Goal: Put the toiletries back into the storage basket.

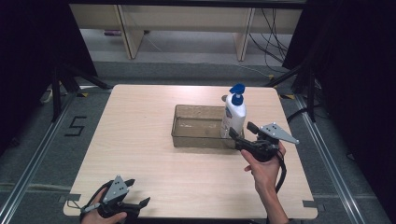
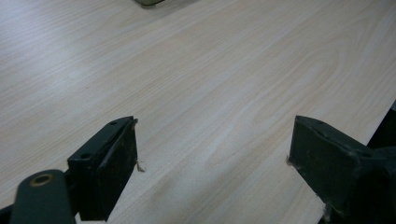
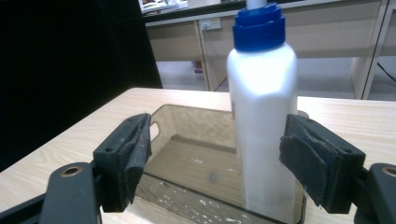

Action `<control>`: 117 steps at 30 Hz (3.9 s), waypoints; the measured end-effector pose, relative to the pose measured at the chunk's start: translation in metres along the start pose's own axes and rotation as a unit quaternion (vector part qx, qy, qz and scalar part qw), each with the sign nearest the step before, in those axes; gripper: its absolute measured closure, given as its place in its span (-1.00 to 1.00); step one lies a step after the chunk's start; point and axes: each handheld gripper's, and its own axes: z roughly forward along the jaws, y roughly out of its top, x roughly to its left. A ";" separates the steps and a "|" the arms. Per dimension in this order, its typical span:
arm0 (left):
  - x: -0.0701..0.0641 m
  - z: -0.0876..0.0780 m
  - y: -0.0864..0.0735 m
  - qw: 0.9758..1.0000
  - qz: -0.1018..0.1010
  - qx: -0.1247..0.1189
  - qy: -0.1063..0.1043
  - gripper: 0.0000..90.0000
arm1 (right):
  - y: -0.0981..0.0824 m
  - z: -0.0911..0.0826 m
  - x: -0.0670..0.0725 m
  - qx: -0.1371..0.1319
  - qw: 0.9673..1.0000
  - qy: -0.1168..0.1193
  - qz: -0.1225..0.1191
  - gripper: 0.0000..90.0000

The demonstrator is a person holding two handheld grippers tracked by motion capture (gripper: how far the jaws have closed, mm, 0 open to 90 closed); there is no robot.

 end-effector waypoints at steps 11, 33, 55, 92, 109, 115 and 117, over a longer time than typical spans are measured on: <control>0.000 0.001 0.000 1.000 -0.002 -0.006 0.000 -0.67 | -0.006 0.000 0.007 0.011 1.000 0.012 0.006 -0.45; 0.000 0.000 0.000 1.000 -0.010 -0.007 0.001 -0.67 | -0.016 -0.001 0.017 0.020 0.999 0.033 0.001 -0.45; 0.001 -0.001 0.000 1.000 -0.003 -0.002 0.004 -0.67 | -0.032 0.003 0.030 0.049 0.997 0.052 -0.012 -0.54; 0.001 -0.001 0.000 1.000 -0.002 -0.003 0.004 -0.67 | -0.057 0.000 0.053 0.076 0.992 0.100 -0.020 -0.55; -0.001 -0.001 0.000 1.000 -0.009 -0.006 0.003 -0.67 | -0.070 -0.007 0.059 0.085 0.989 0.121 -0.013 -0.60; -0.001 -0.001 0.000 1.000 -0.010 -0.008 0.002 -0.67 | -0.077 -0.010 0.060 0.097 0.987 0.128 -0.013 -0.63; -0.001 -0.001 0.000 1.000 -0.010 -0.008 0.002 -0.67 | -0.079 -0.011 0.061 0.099 0.987 0.124 -0.021 -0.64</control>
